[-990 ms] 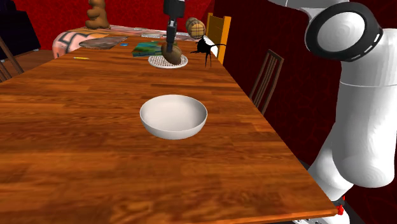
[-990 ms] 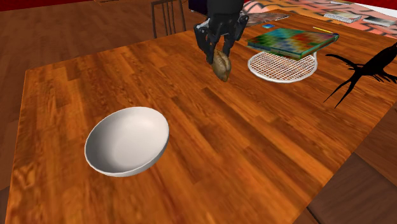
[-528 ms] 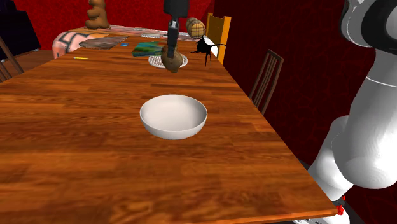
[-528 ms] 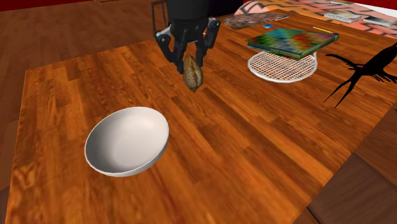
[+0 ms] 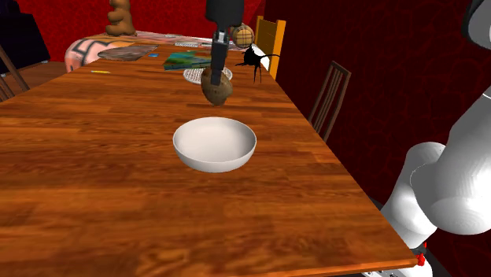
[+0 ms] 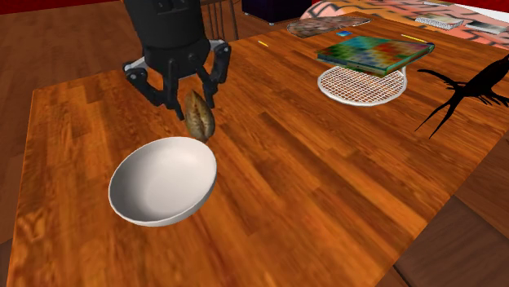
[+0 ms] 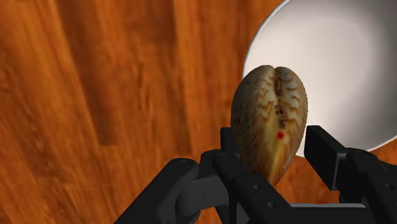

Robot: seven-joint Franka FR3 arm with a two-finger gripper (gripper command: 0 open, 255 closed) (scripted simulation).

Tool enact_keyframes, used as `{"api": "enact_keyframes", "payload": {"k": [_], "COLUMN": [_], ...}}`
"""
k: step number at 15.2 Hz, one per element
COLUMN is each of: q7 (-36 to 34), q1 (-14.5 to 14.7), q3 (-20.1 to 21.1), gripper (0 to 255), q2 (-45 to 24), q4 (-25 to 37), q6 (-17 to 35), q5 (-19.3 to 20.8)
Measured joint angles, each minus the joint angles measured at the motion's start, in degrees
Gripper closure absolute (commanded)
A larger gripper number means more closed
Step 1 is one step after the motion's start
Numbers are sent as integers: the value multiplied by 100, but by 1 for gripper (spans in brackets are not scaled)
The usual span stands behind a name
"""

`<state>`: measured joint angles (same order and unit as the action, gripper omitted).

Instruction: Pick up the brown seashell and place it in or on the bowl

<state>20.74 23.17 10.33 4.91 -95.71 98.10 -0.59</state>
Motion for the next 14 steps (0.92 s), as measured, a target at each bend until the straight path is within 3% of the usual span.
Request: {"api": "enact_keyframes", "payload": {"k": [6,14], "q7": [-670,-732], "q1": [306,345], "q3": [378,417], "gripper": [255,255], "q2": [472,650], "q4": [-436,-1159], "q6": [-20,525], "q5": [-61,-103]}}
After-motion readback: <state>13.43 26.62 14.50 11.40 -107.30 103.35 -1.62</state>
